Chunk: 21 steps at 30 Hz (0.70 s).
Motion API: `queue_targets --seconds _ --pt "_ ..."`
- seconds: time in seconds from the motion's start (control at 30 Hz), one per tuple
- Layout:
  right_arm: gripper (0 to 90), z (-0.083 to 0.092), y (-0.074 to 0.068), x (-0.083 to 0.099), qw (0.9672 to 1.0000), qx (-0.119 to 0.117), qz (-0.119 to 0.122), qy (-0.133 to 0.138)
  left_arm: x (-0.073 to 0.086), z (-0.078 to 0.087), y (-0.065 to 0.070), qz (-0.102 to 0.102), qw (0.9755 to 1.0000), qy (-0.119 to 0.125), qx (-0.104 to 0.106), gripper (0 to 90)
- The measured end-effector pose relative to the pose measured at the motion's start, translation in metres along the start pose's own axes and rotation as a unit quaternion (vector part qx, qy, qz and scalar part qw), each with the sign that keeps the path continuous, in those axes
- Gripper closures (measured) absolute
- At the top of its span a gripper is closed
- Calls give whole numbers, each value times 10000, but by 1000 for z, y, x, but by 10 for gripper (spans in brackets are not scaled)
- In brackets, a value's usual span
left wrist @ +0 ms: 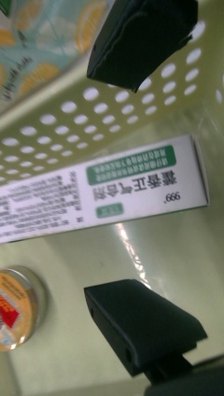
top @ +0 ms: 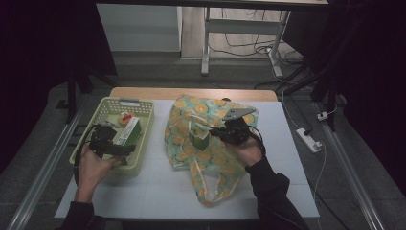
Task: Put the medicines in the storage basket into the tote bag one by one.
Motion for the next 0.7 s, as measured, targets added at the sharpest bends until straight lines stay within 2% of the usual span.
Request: queue_targets --seconds 0.17,0.43,0.5,0.53,0.6,0.7 --pt "893 0 0 0 10000 8 6 -4 7 -2 -2 -25 9997 -233 -92 202" --pt "893 0 1 0 10000 21 5 1 11 -1 -1 32 9994 -351 5 528" --pt "893 1 1 0 10000 24 6 -4 12 -1 -2 71 9995 -316 -18 575" --pt "893 1 1 0 10000 30 7 1 12 -1 -2 98 9995 -283 45 600" --pt "893 1 1 0 10000 31 8 3 11 -1 -3 170 9995 -237 83 611" --pt "893 1 1 0 10000 37 15 3 11 0 -3 145 9996 -197 169 615"
Point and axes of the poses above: each handheld gripper's, and its own axes: z roughly backward along the jaws, x roughly out of its underside, y roughly to its right, the point moved 9 cm from there along -z, roughly forward along the jaws, and after that the axes turned 2 degrees about -x, right-handed, at the moved point
